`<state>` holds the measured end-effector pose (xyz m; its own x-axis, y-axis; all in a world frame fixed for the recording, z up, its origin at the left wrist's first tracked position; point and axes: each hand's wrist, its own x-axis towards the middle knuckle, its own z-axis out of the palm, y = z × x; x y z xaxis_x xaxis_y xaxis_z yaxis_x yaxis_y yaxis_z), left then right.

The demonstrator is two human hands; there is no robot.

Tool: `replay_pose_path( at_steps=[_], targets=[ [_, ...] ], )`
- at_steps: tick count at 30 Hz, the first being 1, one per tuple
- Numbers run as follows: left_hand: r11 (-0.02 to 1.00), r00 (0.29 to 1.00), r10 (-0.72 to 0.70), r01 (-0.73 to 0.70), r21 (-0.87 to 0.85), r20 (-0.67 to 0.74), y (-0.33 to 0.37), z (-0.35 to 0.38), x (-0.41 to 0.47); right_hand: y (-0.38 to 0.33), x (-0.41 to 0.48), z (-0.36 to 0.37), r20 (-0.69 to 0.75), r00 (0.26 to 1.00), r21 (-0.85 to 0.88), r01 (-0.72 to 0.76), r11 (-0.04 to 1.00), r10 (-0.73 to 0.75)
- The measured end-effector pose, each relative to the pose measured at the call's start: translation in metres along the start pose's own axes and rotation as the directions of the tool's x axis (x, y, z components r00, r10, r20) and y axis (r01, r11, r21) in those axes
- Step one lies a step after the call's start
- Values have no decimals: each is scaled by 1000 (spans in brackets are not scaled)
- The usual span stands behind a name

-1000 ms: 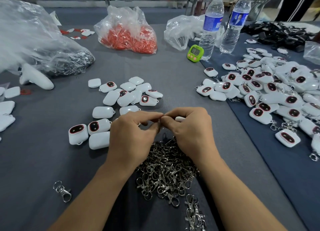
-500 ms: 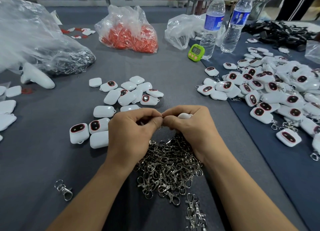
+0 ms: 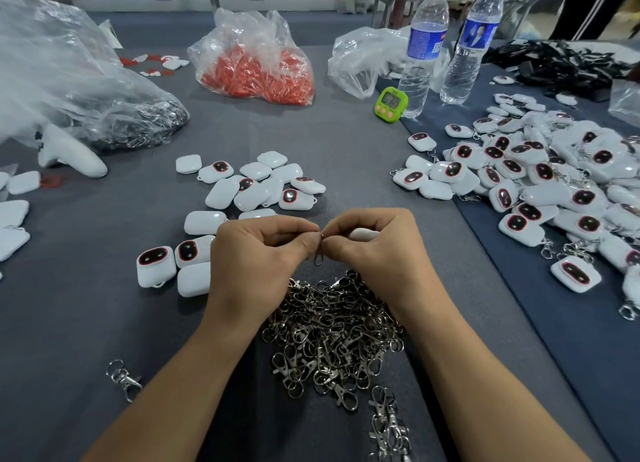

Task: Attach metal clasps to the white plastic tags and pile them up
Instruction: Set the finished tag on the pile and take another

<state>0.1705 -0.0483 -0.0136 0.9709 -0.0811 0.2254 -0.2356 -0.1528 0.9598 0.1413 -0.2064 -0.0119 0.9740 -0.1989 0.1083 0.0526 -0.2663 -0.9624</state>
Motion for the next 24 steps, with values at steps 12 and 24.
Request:
replay_pose_path(
  at_steps=[12, 24],
  targets=[
    [998, 994, 34, -38, 41, 102, -1, 1, -1, 2, 4, -1, -65, 998, -27, -21, 999, 20],
    [986, 986, 41, -66, 151, 164, -2, -3, -2, 5, 4, -5, 44, 999, -96, -16, 995, 20]
  ],
)
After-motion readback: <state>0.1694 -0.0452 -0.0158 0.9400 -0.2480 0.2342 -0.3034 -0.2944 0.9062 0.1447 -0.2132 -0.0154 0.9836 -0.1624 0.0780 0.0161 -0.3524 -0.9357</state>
